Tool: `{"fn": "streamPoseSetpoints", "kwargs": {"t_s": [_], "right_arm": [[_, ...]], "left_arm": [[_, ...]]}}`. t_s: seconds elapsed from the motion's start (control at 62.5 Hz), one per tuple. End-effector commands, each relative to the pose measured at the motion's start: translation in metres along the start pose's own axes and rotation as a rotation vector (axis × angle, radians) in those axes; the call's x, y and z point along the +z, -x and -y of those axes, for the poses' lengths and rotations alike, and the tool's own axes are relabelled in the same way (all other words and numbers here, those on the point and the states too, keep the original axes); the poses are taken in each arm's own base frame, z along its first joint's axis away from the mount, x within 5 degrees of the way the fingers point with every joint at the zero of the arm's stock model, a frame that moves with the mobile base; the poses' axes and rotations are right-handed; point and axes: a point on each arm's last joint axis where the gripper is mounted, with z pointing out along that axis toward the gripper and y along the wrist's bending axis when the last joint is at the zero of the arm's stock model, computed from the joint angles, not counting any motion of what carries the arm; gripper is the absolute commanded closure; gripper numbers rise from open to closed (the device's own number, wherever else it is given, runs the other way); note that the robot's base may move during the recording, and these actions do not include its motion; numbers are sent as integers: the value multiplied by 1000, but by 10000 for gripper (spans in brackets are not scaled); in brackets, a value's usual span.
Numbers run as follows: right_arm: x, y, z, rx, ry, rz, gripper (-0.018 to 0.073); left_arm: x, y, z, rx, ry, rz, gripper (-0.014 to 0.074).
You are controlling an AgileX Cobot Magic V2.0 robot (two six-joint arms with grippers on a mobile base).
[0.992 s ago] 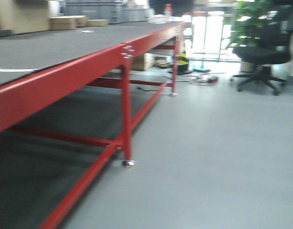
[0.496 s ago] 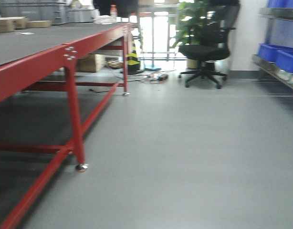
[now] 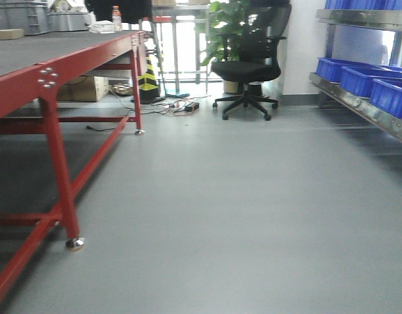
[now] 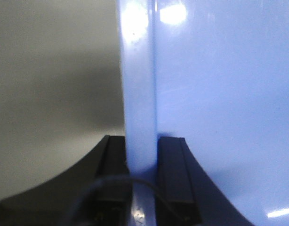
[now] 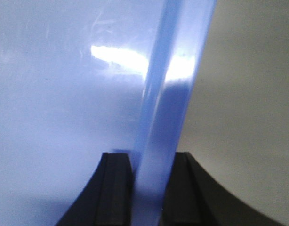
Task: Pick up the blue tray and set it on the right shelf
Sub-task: 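Hold the tray with both grippers while the base turns away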
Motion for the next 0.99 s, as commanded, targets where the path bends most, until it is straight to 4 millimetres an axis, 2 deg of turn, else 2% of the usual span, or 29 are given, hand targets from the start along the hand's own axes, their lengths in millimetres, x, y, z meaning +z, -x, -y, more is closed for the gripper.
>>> {"fn": "streamPoseSetpoints", "kwargs": {"t_s": [0.0,0.976], "right_arm": [[-13,8,0,-38,11,106,504],[-13,8,0,-38,10,103,504]], "left_arm": [[-19,-8,-2,41,25,-31,645],[-19,-8,-2,40,22,-32,645]]}}
